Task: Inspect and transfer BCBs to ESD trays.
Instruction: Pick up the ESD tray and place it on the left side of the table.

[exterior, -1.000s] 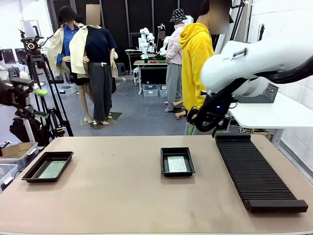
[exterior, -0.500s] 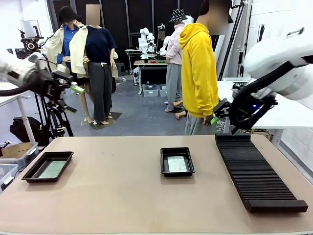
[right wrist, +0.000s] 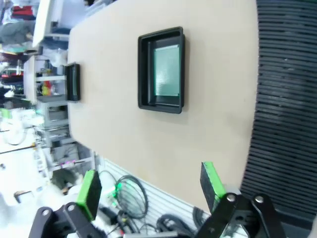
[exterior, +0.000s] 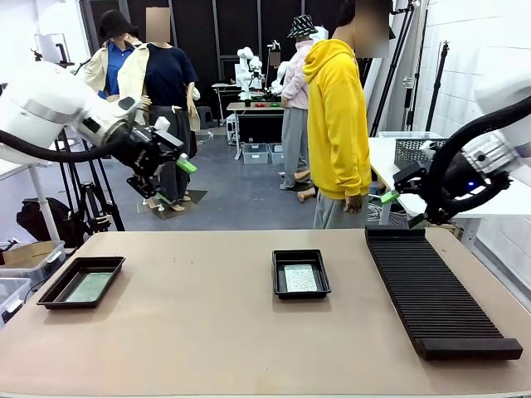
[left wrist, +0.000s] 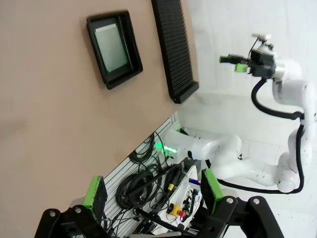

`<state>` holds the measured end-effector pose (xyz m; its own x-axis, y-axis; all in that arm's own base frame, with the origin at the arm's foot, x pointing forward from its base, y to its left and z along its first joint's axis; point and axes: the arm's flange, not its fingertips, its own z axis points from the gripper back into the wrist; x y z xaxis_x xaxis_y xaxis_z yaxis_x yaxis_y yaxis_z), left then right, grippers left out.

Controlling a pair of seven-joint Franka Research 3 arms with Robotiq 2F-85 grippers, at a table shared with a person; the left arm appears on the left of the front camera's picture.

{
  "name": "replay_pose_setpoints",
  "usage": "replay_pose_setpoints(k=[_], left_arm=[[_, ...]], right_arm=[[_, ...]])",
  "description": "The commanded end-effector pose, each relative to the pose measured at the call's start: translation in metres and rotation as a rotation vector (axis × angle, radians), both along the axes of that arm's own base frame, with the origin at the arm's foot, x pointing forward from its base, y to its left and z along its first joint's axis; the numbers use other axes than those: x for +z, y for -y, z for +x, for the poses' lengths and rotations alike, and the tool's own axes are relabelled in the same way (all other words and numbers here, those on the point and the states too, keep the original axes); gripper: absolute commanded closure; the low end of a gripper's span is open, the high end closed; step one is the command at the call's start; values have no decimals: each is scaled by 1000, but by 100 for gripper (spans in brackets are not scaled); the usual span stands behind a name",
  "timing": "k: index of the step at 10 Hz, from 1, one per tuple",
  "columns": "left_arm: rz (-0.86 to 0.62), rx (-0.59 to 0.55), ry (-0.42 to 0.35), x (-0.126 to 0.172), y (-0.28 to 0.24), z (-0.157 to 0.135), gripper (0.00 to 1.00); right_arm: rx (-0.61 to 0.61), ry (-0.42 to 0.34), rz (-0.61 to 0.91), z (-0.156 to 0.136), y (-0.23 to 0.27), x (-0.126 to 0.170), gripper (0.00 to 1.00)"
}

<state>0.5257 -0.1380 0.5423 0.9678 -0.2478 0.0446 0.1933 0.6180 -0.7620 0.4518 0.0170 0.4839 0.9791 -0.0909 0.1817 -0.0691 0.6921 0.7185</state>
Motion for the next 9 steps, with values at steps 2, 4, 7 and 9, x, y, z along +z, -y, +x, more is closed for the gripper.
replay_pose_setpoints(k=[2,4,7,9], left_arm=[[162,-71,-19,2,49,7,0],[241,-109,-26,-11,82,6,0],[390,-111,21,-47,138,16,0],[420,-142,25,-63,172,13,0]], right_arm=[[5,-15,107,8,37,-11,0],[16,-12,149,12,56,-18,0],[46,4,249,19,81,-29,0],[66,11,315,21,96,-37,0]])
